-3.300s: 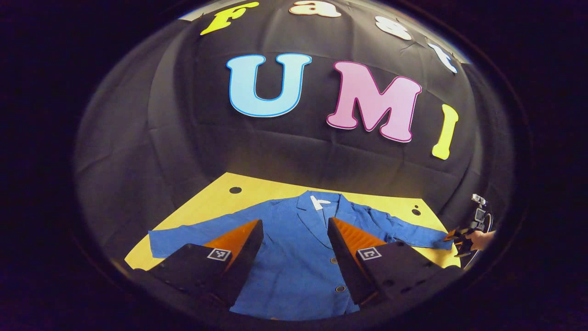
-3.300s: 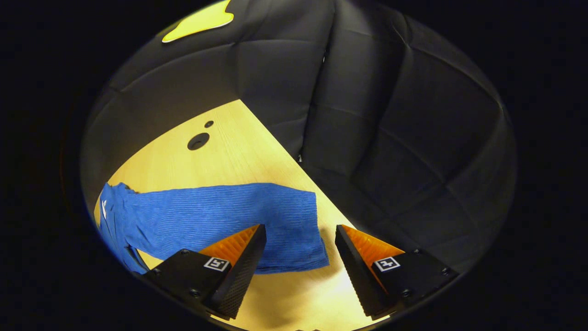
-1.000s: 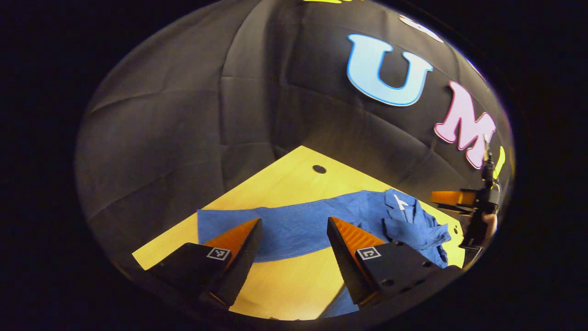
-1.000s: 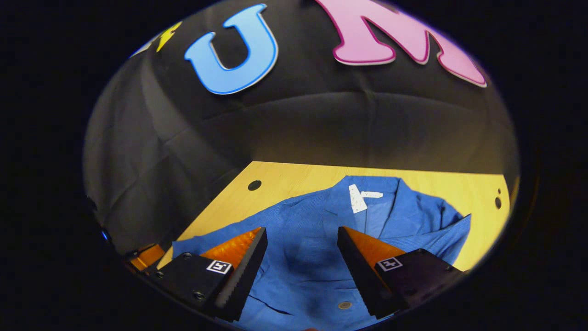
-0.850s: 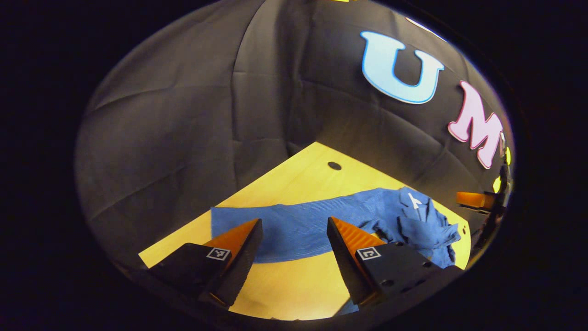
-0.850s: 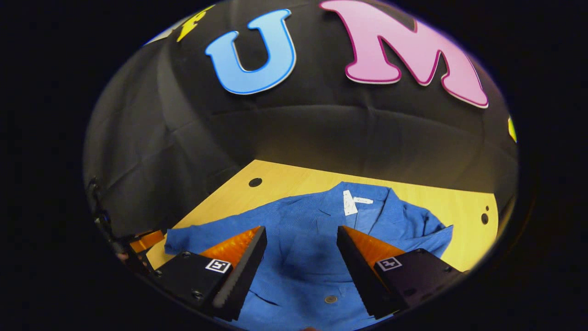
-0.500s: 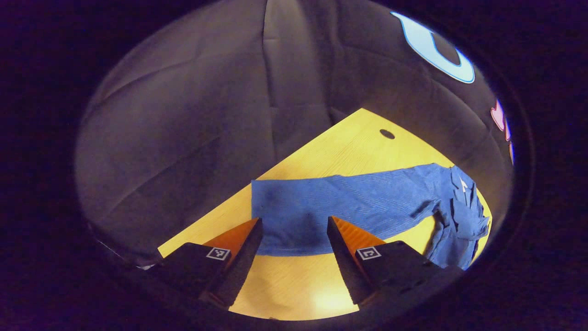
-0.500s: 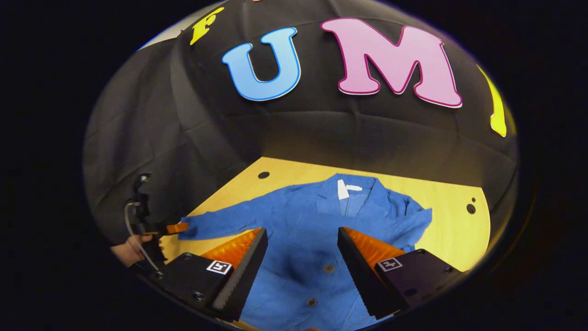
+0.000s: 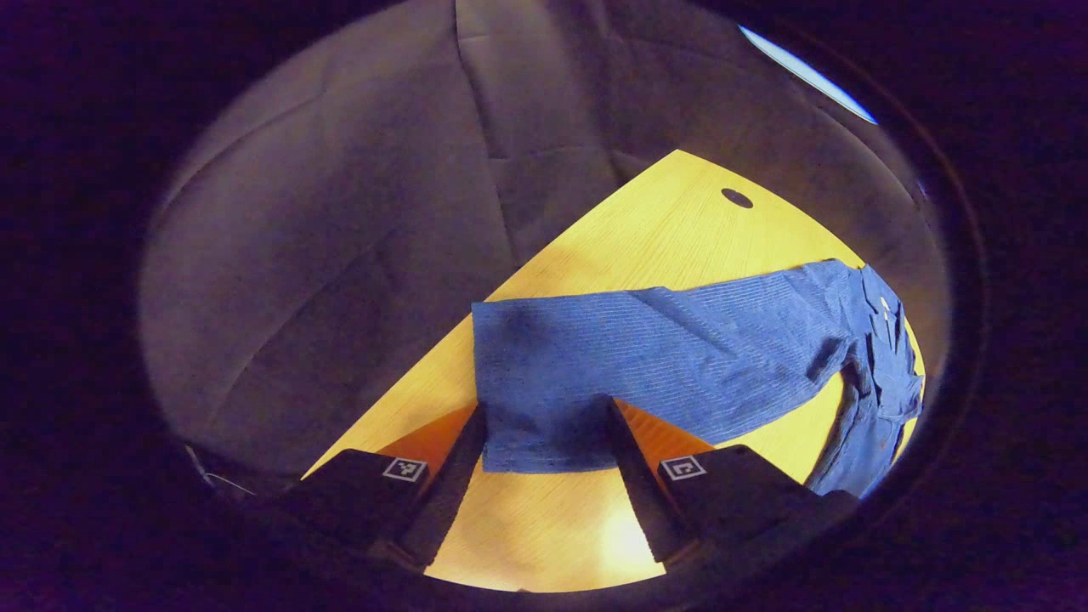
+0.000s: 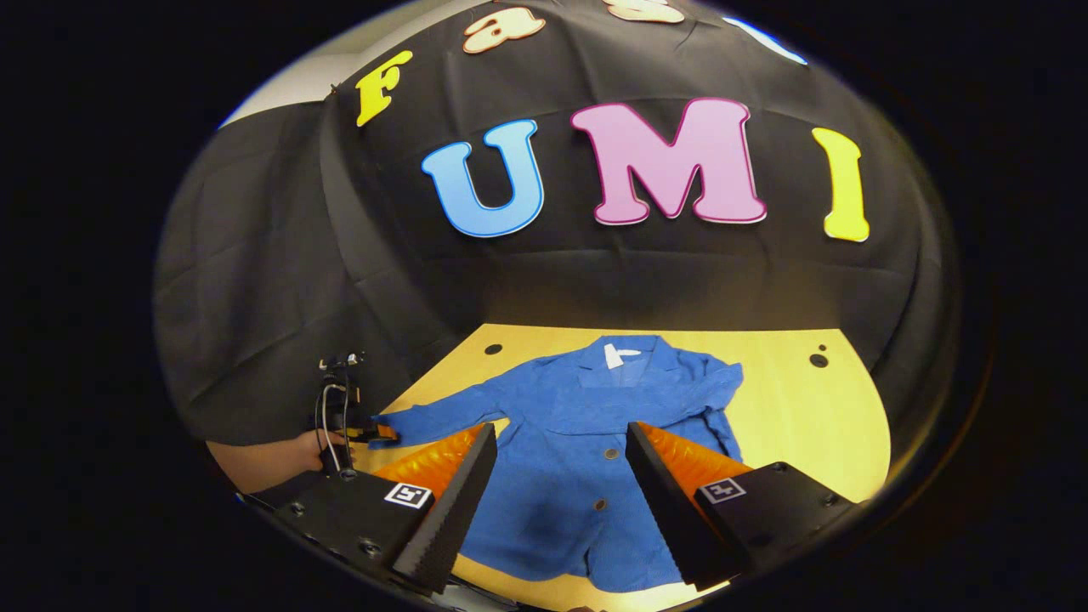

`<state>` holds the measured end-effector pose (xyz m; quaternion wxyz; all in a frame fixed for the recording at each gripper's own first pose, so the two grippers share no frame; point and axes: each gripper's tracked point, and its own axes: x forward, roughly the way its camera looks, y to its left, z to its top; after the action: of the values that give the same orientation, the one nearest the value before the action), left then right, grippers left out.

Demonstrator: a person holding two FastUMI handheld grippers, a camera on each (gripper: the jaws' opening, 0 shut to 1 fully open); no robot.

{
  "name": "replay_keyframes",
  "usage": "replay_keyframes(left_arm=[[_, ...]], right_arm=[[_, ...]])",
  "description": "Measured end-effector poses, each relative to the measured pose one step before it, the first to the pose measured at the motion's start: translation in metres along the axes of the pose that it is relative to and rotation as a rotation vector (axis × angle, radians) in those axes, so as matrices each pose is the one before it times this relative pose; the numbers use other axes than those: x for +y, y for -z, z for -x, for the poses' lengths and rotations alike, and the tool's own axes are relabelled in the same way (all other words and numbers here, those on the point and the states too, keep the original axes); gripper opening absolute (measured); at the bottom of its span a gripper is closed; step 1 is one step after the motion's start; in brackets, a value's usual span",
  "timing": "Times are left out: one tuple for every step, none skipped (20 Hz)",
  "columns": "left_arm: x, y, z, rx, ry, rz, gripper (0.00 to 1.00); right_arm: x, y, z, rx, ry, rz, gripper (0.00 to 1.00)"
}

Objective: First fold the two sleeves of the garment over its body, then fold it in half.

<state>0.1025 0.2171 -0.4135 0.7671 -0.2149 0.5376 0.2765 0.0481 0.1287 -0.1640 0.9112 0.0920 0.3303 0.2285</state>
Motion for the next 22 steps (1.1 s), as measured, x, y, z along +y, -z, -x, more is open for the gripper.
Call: replay_keyframes(left_arm=[[-0.00302, -0.00385, 0.00067, 0.00687, 0.0129, -0.02041, 0.82], [-0.00472, -0.00577, -0.00293, -0.0085, 0.0149, -0.0239, 0.63], [-0.00019, -0.00399, -0.00291, -0.00735, 0.0127, -0.01667, 0.45], [-0.00375, -0.003, -0.00389, -0.00767, 0.0129, -0.02153, 0.27], [-0.00369, -0.0021, -0.00087, -0.00366, 0.00458, -0.01282, 0.17], [-0.0029, -0.00382, 0.00218, -0.00888, 0.01339, -0.01778, 0.1], [-0.00305, 0.00096, 0.00166, 0.0009, 0.01626, 0.00394, 0.07], [-0.00615, -0.00247, 0.00088, -0.00693, 0.02575, -0.00195, 0.01], [-0.00499, 0.00232, 0.00103, 0.01178, 0.02043, 0.00457, 0.0], [-0.00809, -0.00192, 0.00282, -0.00973, 0.01045, -0.00077, 0.0], [-0.01207, -0.00643, 0.00233, -0.0314, 0.02007, -0.00434, 0.0], [-0.01902, -0.008, 0.00522, -0.03563, 0.03399, -0.00834, 0.0], [-0.02269, -0.00639, 0.00598, -0.02911, 0.0433, -0.01301, 0.0], [-0.02741, -0.00852, 0.00575, -0.02163, 0.05662, -0.01245, 0.0], [-0.03356, -0.00944, 0.00323, -0.01794, 0.05911, -0.01166, 0.0], [-0.03659, -0.01143, 0.00143, -0.01494, 0.06207, -0.01404, 0.0], [-0.03306, -0.00871, 0.0039, -0.01327, 0.05336, -0.02356, 0.0], [-0.03506, -0.00634, 0.00357, -0.00798, 0.05445, -0.02896, 0.0], [-0.03334, -0.00178, 0.00253, -0.00345, 0.05801, -0.02982, 0.01], [-0.02566, -0.00207, -0.00053, -0.00247, 0.05558, -0.02935, 0.0], [-0.03362, -0.0006, -0.01005, 0.00492, 0.06687, -0.02719, 0.0], [-0.0315, -0.00033, -0.00758, 0.01006, 0.06552, -0.02928, 0.0]], right_arm=[[-0.00463, 0.00153, 0.00665, 0.00025, 0.01014, -0.00399, 0.97], [-0.00543, 0.00203, 0.00575, 0.001, 0.01326, -0.00639, 0.97], [-0.00822, 0.00343, 0.00372, 0.00451, 0.0167, -0.0044, 0.98], [-0.00968, 0.00444, 0.00345, 0.00756, 0.02212, -0.00721, 0.98], [-0.01053, 0.0032, 0.00225, 0.00209, 0.0227, -0.00627, 0.97], [-0.00906, 0.00414, -0.00032, 0.00424, 0.02282, -0.00636, 0.98], [-0.00975, 0.00121, -0.00006, -0.0035, 0.02098, -0.00641, 0.98], [-0.01062, 0.00089, -0.00003, -0.00331, 0.01565, -0.00708, 0.98], [-0.00986, 0.00114, 0.00277, 0.00133, 0.01678, -0.00323, 0.97], [-0.0094, 0.00076, -0.00003, -0.00085, 0.01469, -0.00045, 0.97], [-0.00801, 0.00035, -0.00105, -0.00128, 0.01725, -0.00023, 0.97], [-0.00931, -0.00127, -0.00203, -0.00819, 0.02323, -0.00345, 0.98], [-0.00641, -0.00131, -0.00061, -0.00609, 0.01197, -0.00886, 0.98], [-0.00245, -0.00142, -0.00267, -0.00605, 0.0025, -0.00547, 0.97], [-0.00247, 0.00141, -0.00064, -0.00129, 0.0055, 0.0013, 0.97], [-0.00396, 0.00214, -0.00291, 0.00341, 0.00265, 0.0039, 0.97], [-0.00396, 0.00193, -0.00129, 0.00525, 0.00254, 0.00058, 0.97], [-0.00419, 0.00113, -0.00035, 0.00266, 0.00241, -0.00108, 0.97], [-0.00703, 0.00086, -0.00076, 0.00157, 0.00809, -0.00026, 0.98], [-0.01011, 0.00122, -0.0012, -0.00191, 0.02104, 0.00786, 0.98], [-0.01055, 0.00112, -0.00054, 0.00053, 0.0205, 0.00892, 0.97], [-0.00439, 0.00221, -0.00069, 0.00389, 0.00807, 0.00784, 0.97]])
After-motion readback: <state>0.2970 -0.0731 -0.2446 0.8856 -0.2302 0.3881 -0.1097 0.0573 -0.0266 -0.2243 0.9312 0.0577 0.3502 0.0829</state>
